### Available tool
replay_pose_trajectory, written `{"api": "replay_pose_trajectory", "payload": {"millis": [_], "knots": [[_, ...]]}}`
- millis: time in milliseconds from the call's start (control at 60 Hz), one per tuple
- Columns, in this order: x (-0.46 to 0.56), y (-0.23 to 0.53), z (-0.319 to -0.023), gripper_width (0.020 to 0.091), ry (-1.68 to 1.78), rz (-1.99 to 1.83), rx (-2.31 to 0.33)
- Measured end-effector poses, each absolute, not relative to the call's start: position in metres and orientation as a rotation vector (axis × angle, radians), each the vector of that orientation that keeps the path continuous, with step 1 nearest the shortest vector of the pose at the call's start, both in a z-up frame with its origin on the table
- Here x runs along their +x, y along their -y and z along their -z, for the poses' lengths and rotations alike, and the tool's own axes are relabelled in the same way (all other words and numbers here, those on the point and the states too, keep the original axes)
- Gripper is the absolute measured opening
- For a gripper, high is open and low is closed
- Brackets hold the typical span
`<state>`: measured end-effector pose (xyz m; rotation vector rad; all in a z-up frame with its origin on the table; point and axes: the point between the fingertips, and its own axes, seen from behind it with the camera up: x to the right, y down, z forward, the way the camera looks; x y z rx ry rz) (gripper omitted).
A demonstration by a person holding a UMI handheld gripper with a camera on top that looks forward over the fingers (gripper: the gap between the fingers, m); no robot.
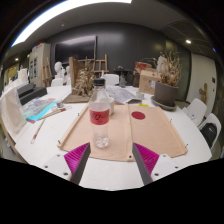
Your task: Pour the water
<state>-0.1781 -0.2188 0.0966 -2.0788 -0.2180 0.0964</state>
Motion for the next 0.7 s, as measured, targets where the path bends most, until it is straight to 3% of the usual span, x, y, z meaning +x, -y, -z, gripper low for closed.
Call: {"api": "replay_pose_trajectory", "payload": {"millis": [217,333,400,433,467,483,633,700], "knots": [[-0.224,0.141,-0.071,0.0853,0.15,-0.053,-2.002],[-0.235,0.109,-0.061,0.0783,0.11,-0.053,-1.975],[-0.237,0.092,-0.056,0.0673,0.111,-0.045,-1.957],[-0.237,0.089,-0.056,0.0582,0.113,-0.029,-1.95],[-0.237,0.086,-0.055,0.0447,0.115,-0.015,-1.944],[-0.238,0.085,-0.056,0.0419,0.113,-0.016,-1.941],[-0.237,0.082,-0.058,0.0264,0.096,-0.01,-1.943],[-0.24,0.082,-0.059,0.025,0.12,-0.003,-1.949]]}}
